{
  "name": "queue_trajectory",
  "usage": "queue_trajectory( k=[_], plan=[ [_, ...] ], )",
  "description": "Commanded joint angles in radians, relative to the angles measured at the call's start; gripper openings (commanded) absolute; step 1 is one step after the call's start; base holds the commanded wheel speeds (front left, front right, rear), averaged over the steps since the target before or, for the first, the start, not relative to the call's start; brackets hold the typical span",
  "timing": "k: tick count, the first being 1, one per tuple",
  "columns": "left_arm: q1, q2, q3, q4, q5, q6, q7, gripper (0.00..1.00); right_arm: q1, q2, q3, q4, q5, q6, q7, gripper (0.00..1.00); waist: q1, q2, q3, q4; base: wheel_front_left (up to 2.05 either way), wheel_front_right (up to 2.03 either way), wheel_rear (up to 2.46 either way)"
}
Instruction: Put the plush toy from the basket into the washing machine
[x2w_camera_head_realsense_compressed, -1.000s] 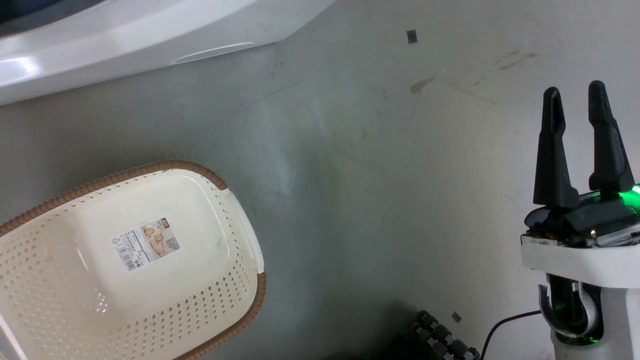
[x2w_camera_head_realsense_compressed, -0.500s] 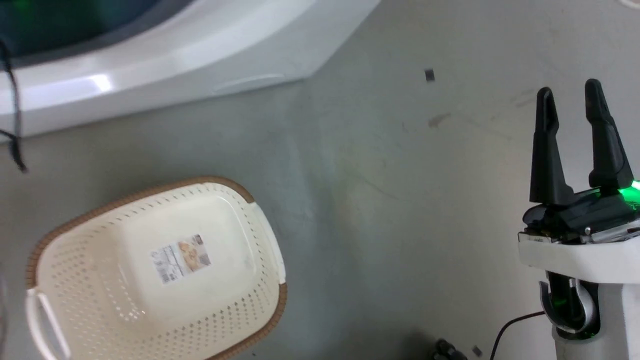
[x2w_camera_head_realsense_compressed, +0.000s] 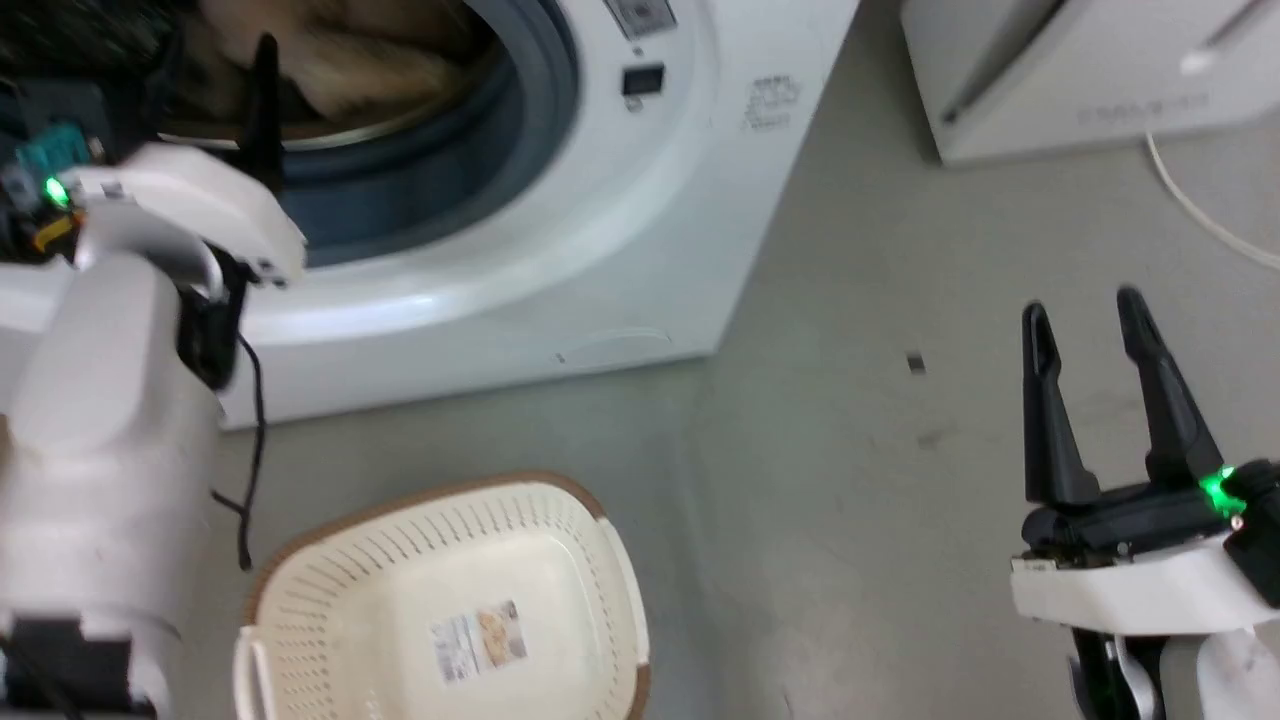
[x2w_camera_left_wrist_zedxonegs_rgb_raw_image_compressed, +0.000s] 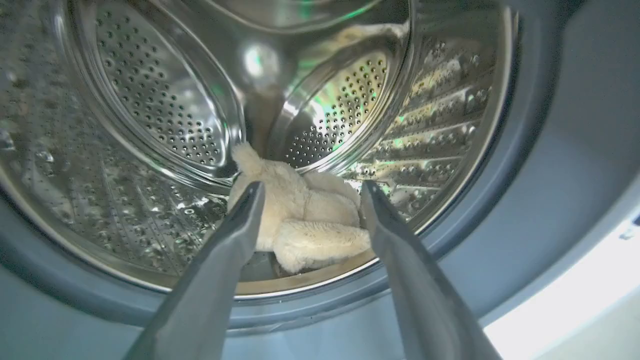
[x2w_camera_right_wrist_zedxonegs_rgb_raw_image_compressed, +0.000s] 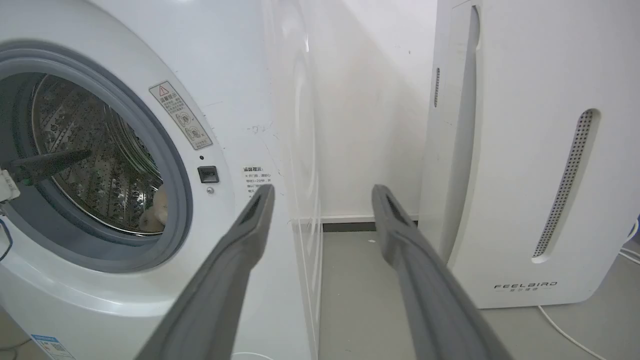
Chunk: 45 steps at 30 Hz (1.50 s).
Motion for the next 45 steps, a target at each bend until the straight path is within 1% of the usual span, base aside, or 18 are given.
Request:
queue_trajectory(
  k=[1,3,8,11,16,20,24,30,35,36,45],
  plan=[
    [0.070,-0.013,0.018,-0.076,-0.003,0.004,-0.006,1.00,0.029,0.000,-0.006,0.006,-0.013,-0.001,-0.005,1.00,0.0001,0.0000,-0.125,0.079,0.00,0.00,0.00],
    [0.164,-0.027,0.041,-0.180,-0.003,0.018,-0.006,1.00,0.051,0.000,-0.009,0.008,-0.021,-0.001,-0.005,1.00,0.0001,0.0000,-0.158,0.093,0.00,0.00,0.00],
    [0.427,-0.063,0.091,-0.441,0.028,0.070,-0.006,1.00,0.101,0.000,-0.012,0.011,-0.027,-0.001,-0.005,1.00,0.0001,0.0000,-0.230,0.121,0.00,0.00,0.00],
    [0.576,-0.097,0.120,-0.579,0.043,0.100,-0.006,1.00,0.128,0.000,-0.014,0.011,-0.030,-0.001,-0.005,1.00,0.0001,0.0000,-0.261,0.137,0.00,0.00,0.00],
    [0.780,-0.148,0.144,-0.744,0.082,0.136,-0.006,1.00,0.162,0.000,-0.016,0.017,-0.034,-0.001,-0.005,1.00,0.0001,0.0000,-0.302,0.157,0.00,0.00,0.00],
    [0.897,-0.186,0.156,-0.815,0.104,0.151,-0.006,1.00,0.179,0.000,-0.016,0.021,-0.037,-0.001,-0.005,1.00,0.0001,0.0000,-0.327,0.169,0.00,0.00,0.00],
    [0.969,-0.208,0.161,-0.845,0.144,0.158,-0.006,1.00,0.194,0.000,-0.015,0.026,-0.035,-0.001,-0.005,1.00,0.0001,0.0000,-0.341,0.179,0.00,0.00,0.00],
    [1.033,-0.240,0.169,-0.872,0.179,0.157,-0.006,1.00,0.207,0.000,-0.009,0.035,-0.041,-0.001,-0.005,1.00,0.0001,0.0000,-0.348,0.186,0.00,0.00,0.00],
    [1.056,-0.262,0.183,-0.883,0.193,0.157,-0.006,1.00,0.208,0.000,-0.008,0.039,-0.037,-0.001,-0.005,1.00,0.0001,0.0000,-0.342,0.191,0.00,0.00,0.00],
    [1.048,-0.262,0.182,-0.878,0.187,0.157,-0.002,0.00,0.197,0.000,-0.007,0.037,-0.033,0.000,0.000,0.00,0.0001,0.0000,-0.342,0.191,0.00,0.00,0.00],
    [1.046,-0.265,0.183,-0.880,0.197,0.156,0.015,0.00,0.194,0.000,-0.007,0.044,-0.042,0.000,0.016,0.00,0.0001,0.0000,-0.345,0.191,0.00,0.00,0.00]
  ],
)
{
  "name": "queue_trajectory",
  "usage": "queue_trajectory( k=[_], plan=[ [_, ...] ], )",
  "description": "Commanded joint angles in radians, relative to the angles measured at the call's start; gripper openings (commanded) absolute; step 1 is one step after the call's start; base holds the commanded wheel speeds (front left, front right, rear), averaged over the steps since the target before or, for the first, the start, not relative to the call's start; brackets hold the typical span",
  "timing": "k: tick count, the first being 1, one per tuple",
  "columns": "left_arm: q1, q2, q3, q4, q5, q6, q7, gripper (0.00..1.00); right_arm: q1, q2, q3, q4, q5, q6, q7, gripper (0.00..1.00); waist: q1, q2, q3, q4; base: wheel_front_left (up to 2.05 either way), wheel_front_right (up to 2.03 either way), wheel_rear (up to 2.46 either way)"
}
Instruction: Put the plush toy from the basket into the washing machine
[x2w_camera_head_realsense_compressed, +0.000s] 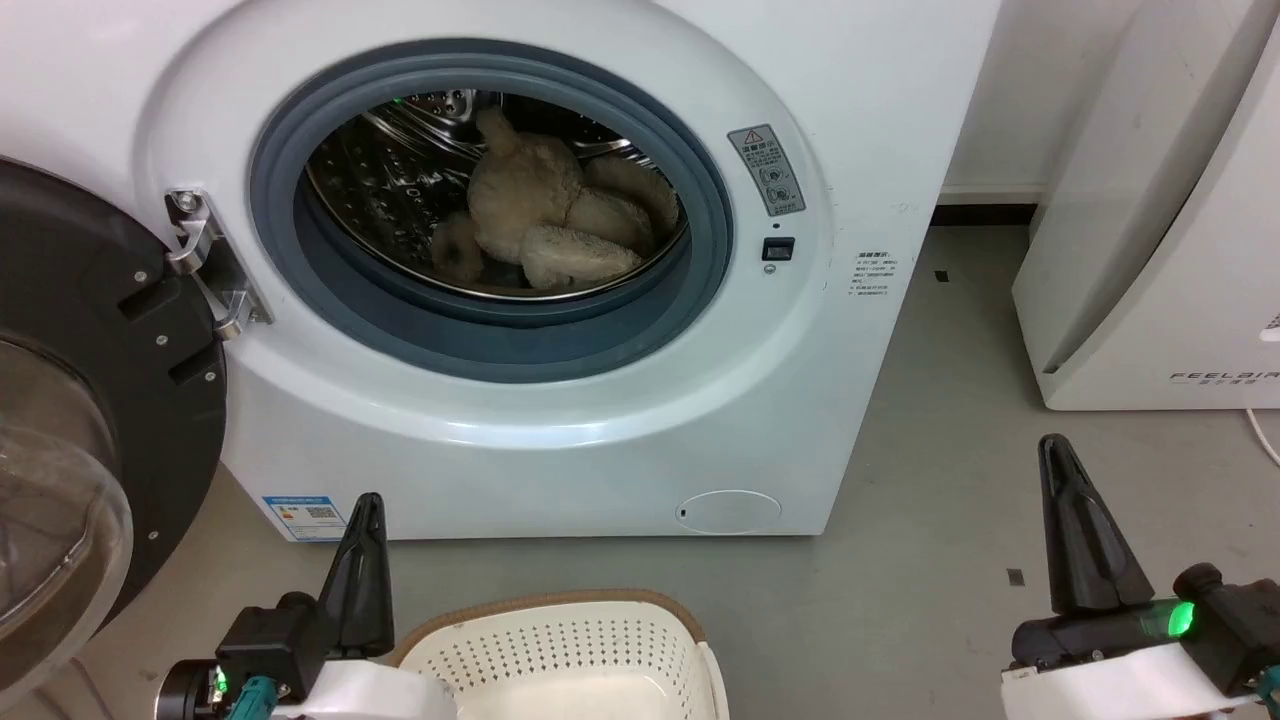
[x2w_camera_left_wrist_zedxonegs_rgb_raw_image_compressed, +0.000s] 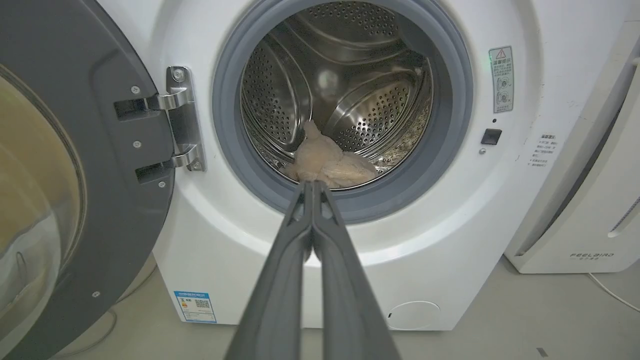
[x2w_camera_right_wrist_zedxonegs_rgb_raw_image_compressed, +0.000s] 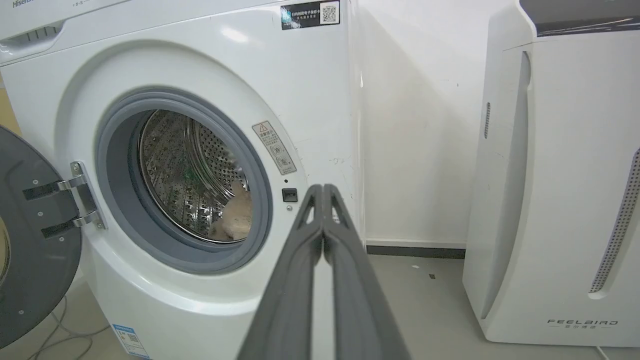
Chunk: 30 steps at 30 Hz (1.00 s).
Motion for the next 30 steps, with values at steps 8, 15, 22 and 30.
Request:
queue_trajectory(
  k=[8,15,22,30],
  plan=[
    [-0.003,-0.003,0.005,-0.006,0.016,-0.004,0.020,0.00,-0.004,0.000,-0.001,0.011,-0.017,0.000,0.020,0.00,0.0001,-0.0001,-0.003,0.000,0.00,0.00,0.00],
    [-0.004,-0.005,0.008,-0.009,0.026,-0.006,0.034,0.00,-0.006,0.000,-0.001,0.017,-0.026,0.000,0.034,0.00,0.0001,-0.0001,-0.005,0.000,0.00,0.00,0.00],
    [-0.006,-0.007,0.011,-0.012,0.035,-0.007,0.048,0.00,-0.007,0.000,-0.001,0.024,-0.034,0.000,0.049,0.00,0.0001,-0.0001,-0.008,0.000,0.00,0.00,0.00],
    [-0.007,-0.010,0.014,-0.015,0.045,-0.009,0.065,0.00,-0.009,0.000,-0.002,0.031,-0.044,0.000,0.065,0.00,0.0001,-0.0001,-0.010,0.000,0.00,0.00,0.00]
  ],
)
